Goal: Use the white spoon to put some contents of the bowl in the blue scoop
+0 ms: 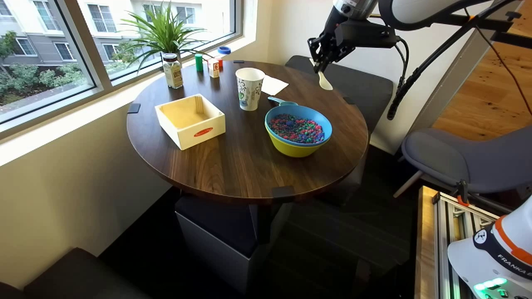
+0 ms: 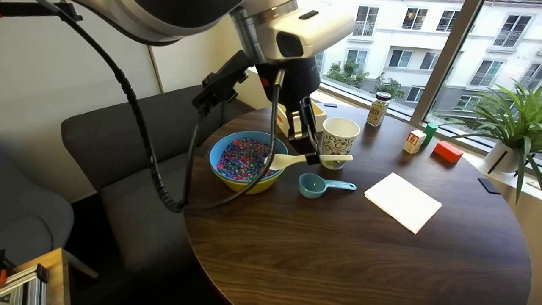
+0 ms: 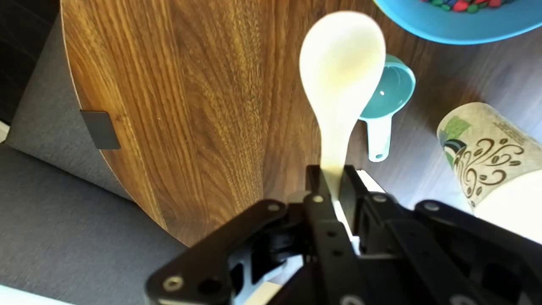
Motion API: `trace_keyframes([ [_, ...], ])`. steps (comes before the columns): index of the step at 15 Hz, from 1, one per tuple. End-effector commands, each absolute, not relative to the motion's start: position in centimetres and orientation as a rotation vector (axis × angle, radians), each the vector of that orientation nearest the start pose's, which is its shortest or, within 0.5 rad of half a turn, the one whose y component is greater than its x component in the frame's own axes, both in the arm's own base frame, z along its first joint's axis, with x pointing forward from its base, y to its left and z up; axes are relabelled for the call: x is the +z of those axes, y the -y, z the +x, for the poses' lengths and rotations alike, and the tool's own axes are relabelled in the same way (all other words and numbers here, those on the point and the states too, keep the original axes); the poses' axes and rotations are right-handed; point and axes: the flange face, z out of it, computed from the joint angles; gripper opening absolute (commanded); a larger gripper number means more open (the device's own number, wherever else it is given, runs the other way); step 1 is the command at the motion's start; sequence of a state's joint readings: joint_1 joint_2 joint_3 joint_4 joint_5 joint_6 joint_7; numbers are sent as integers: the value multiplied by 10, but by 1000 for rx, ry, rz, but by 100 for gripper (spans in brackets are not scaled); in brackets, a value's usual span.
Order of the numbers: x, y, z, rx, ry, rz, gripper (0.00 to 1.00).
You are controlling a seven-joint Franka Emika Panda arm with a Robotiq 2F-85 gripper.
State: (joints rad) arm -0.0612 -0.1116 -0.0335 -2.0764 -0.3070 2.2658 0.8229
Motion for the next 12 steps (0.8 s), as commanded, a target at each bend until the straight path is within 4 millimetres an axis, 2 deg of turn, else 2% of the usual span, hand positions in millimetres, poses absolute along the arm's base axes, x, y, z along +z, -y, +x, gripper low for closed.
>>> trace_keyframes([
  [1,518,41,552,-713,-1135,-3014,3],
  [5,522,14,561,-850,-1121,-3011,3],
  [12,483,-37,572,-849,-1120,-3059,3],
])
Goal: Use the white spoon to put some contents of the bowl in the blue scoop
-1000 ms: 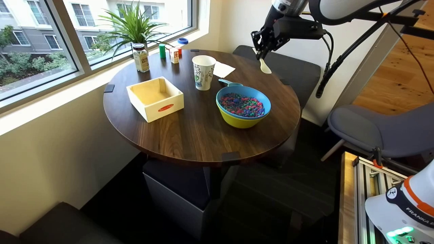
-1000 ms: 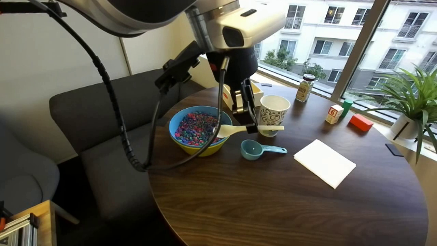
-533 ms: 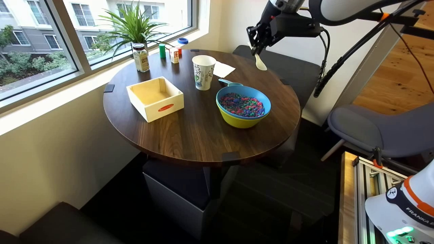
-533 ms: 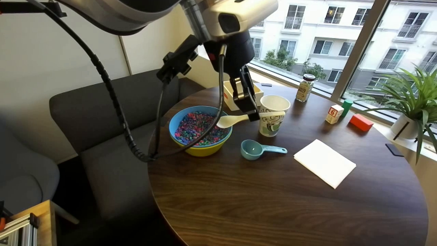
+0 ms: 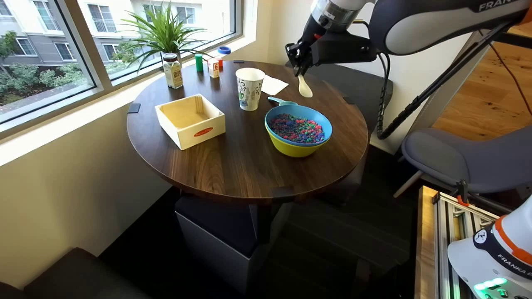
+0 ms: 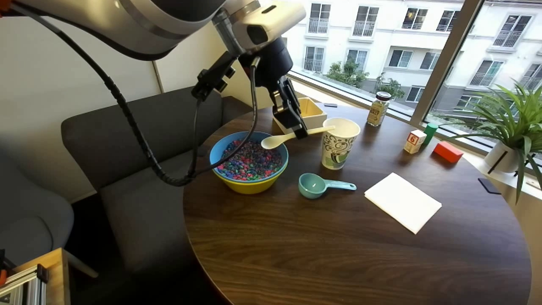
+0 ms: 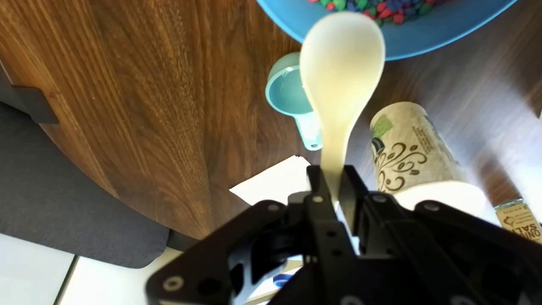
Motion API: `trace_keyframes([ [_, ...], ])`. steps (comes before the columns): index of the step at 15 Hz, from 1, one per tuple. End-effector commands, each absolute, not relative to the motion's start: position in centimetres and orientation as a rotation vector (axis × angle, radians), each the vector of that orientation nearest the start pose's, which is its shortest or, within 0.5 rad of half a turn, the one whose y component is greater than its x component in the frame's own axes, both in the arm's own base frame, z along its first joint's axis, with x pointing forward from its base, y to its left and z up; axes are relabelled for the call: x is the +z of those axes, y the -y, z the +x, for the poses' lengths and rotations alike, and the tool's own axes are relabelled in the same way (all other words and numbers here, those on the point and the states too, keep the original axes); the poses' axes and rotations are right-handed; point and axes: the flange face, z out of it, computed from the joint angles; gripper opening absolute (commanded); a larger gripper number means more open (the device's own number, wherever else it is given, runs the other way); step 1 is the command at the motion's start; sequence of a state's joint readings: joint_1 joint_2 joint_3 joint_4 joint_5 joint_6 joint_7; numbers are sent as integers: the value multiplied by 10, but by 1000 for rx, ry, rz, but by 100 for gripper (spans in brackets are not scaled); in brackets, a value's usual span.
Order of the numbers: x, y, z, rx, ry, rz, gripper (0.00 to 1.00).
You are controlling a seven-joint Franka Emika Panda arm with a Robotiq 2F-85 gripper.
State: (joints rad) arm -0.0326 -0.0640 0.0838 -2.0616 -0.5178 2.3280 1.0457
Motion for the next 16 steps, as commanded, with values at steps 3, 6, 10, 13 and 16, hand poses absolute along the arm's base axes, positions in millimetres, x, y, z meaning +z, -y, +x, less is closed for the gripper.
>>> trace_keyframes([
  [3,465,-51,575,-852,-1109,-3095,3],
  [6,452,-63,574,-889,-1117,-3125,3],
  [10,450,-76,570,-982,-1130,-3171,3],
  [13,446,-85,563,-1006,-1130,-3210,3],
  [16,440,-95,558,-1029,-1111,-3252,3],
])
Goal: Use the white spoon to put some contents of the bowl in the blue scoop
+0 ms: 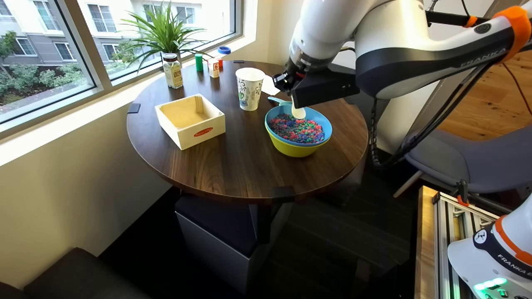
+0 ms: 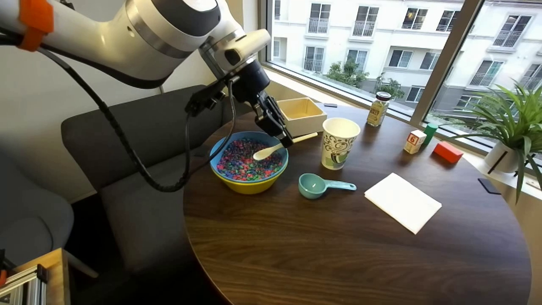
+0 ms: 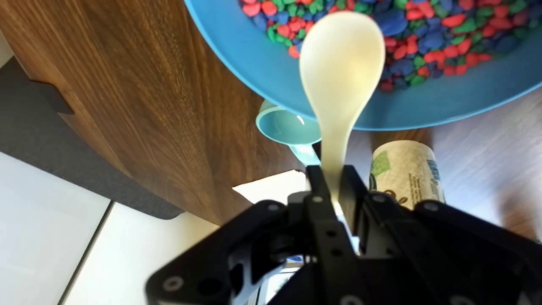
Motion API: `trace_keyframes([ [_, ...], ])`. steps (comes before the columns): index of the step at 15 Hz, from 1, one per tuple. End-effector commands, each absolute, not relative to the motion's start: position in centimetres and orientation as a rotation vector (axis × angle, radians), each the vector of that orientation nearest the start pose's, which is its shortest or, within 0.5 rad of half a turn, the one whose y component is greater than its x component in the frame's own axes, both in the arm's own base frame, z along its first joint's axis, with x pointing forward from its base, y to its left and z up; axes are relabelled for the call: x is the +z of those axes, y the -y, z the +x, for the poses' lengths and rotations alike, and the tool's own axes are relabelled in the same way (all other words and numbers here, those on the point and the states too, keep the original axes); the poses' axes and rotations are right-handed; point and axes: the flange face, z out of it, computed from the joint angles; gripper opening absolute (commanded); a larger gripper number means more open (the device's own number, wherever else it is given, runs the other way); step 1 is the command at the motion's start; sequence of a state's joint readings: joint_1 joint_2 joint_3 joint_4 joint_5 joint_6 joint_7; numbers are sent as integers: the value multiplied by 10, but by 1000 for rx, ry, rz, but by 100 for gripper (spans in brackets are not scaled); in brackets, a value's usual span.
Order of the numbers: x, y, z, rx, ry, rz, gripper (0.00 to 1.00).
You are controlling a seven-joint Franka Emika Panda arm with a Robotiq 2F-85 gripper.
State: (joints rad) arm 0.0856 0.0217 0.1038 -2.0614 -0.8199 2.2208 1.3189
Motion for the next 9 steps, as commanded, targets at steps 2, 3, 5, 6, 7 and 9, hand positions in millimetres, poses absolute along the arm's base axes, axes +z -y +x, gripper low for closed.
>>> trace_keyframes([
  [2,437,-100,555,-1053,-1090,-3280,3],
  [3,435,-101,555,-1072,-1079,-3292,3],
  [5,430,-100,554,-1128,-1054,-3315,3],
  [6,428,-99,553,-1157,-1041,-3329,3],
  [7,426,-98,552,-1183,-1025,-3340,3],
  [9,422,-98,551,-1221,-998,-3362,3],
])
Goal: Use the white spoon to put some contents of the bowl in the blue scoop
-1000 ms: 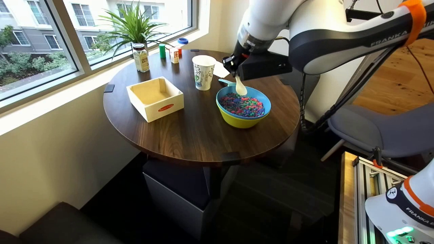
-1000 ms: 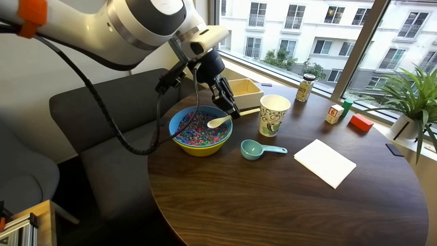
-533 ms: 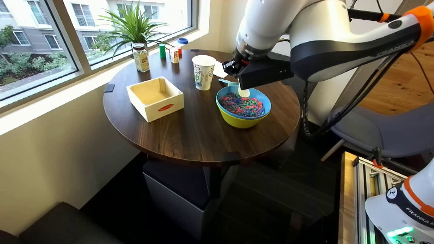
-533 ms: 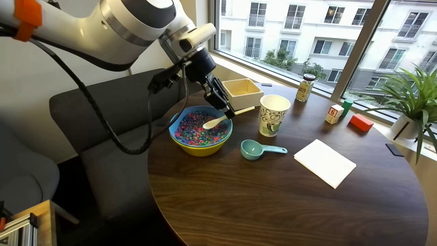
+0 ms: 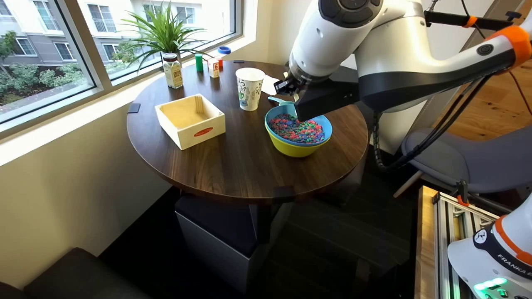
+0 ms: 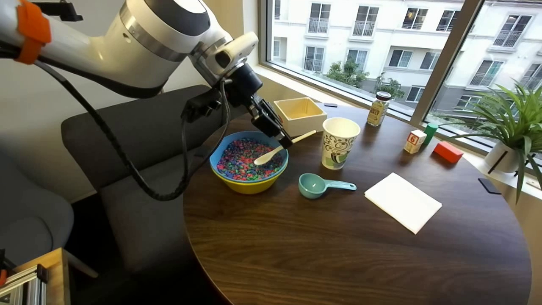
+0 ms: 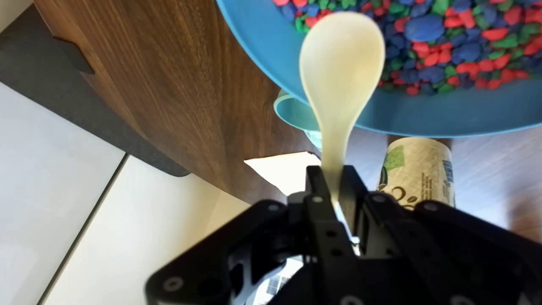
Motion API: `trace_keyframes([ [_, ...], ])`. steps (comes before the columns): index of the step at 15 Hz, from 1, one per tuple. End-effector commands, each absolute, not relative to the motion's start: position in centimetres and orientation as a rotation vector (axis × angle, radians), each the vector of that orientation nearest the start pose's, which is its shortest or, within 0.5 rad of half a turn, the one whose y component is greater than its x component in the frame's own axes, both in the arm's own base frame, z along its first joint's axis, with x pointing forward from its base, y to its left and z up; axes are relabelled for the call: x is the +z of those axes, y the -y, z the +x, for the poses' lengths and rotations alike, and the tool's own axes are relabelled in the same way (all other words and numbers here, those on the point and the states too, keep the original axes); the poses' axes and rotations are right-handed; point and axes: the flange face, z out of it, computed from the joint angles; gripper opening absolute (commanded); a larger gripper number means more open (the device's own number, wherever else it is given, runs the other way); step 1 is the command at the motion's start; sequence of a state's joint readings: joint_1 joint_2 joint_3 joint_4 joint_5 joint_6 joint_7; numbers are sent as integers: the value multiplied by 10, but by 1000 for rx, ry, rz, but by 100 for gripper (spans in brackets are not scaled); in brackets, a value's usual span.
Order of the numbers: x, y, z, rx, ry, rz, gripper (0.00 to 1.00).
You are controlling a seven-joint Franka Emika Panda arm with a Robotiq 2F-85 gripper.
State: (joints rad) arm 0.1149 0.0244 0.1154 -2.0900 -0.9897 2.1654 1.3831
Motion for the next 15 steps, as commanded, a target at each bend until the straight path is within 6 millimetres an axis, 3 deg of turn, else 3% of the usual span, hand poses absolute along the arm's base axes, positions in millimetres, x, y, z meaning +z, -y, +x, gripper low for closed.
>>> trace_keyframes([
  [1,419,-99,550,842,686,2320,3],
  [15,392,-116,547,823,643,2283,3],
])
